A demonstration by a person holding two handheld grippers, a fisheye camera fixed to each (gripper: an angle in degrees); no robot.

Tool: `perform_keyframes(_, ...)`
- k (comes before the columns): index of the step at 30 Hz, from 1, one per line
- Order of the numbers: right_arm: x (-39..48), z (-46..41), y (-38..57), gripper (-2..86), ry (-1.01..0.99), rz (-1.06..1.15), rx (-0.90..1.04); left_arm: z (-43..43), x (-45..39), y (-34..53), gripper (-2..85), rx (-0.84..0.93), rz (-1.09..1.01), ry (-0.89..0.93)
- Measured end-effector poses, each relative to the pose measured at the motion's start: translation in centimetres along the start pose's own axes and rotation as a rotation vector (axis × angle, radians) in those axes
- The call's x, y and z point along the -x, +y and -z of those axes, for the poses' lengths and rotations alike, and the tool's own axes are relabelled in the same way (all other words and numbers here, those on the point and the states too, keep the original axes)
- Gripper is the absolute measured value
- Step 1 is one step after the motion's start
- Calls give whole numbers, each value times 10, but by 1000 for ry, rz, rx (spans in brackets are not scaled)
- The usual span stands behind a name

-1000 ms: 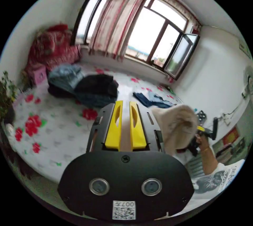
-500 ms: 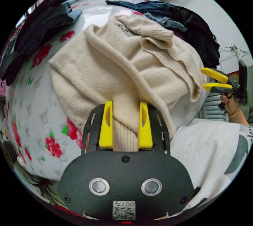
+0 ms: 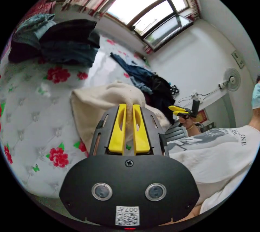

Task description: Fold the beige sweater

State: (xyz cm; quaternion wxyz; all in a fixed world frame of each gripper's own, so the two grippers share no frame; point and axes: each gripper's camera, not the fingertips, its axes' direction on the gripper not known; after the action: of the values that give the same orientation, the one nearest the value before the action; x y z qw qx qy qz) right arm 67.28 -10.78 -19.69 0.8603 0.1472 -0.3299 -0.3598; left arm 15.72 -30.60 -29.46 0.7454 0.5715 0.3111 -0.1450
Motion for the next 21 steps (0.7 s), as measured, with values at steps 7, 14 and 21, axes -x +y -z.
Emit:
perform_keyframes(7, 104, -87, -68, 182, 94, 377, 33, -63, -126, -30, 39, 213, -455, 322)
perform_keyframes(14, 94, -61, -65, 130, 138, 237, -30, -30, -115, 9, 13, 99, -417, 105)
perform_keyframes(21, 72, 125, -25, 113, 83, -45, -577, -30, -22, 114, 132, 175, 52, -297)
